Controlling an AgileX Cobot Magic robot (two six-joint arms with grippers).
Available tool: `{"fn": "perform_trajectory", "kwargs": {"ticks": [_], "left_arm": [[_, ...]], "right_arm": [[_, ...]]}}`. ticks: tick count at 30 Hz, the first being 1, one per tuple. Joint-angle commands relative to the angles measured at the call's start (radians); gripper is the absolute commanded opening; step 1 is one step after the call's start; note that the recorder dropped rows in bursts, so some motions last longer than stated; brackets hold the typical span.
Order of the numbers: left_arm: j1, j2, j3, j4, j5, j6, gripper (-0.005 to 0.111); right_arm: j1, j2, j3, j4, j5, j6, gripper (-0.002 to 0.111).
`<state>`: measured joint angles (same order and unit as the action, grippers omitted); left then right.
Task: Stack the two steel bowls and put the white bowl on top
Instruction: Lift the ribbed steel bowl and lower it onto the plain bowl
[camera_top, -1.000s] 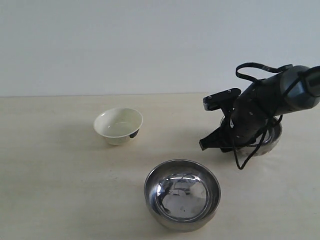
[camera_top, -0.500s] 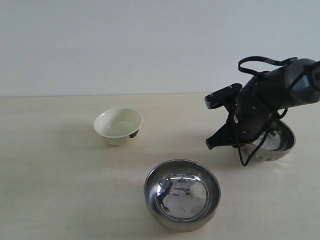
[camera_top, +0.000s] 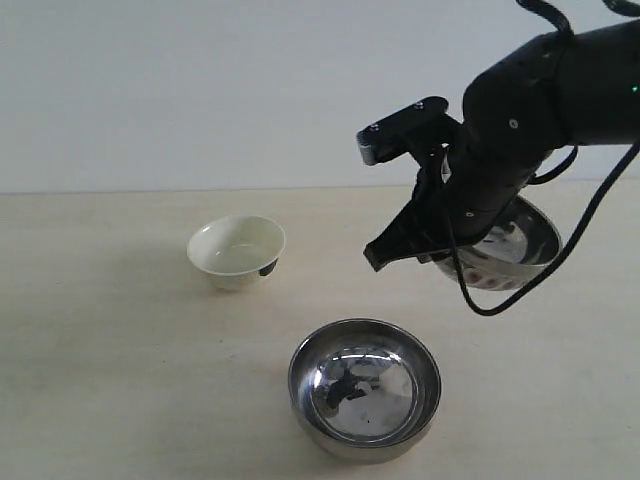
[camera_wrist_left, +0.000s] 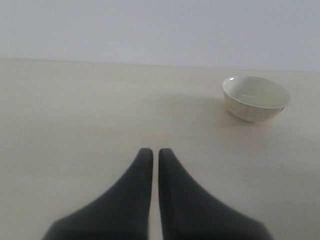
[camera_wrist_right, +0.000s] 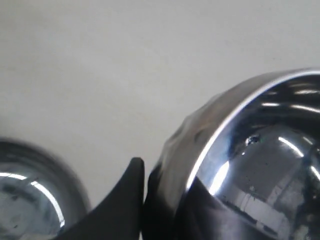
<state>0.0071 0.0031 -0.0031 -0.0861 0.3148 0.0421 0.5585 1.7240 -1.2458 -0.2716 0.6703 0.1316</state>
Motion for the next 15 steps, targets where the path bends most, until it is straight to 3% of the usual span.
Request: {"fn": "perform_trajectory", "kwargs": {"ticks": [1, 9, 15], "left_arm": [[-0.005, -0.003, 0.003, 0.0, -0.008, -0.005, 0.004], [-0.005, -0.003, 0.003, 0.0, -0.008, -0.005, 0.004], [-0.005, -0.003, 0.003, 0.0, -0.008, -0.005, 0.004]], "right_arm": [[0.11, -0.055, 0.007, 0.002, 0.092, -0.018, 0.0], [0.278, -0.055, 0.088, 0.021, 0.038, 0.016, 0.0], [0.311, -0.051, 0.123, 0.047, -0.015, 0.043, 0.0]]}}
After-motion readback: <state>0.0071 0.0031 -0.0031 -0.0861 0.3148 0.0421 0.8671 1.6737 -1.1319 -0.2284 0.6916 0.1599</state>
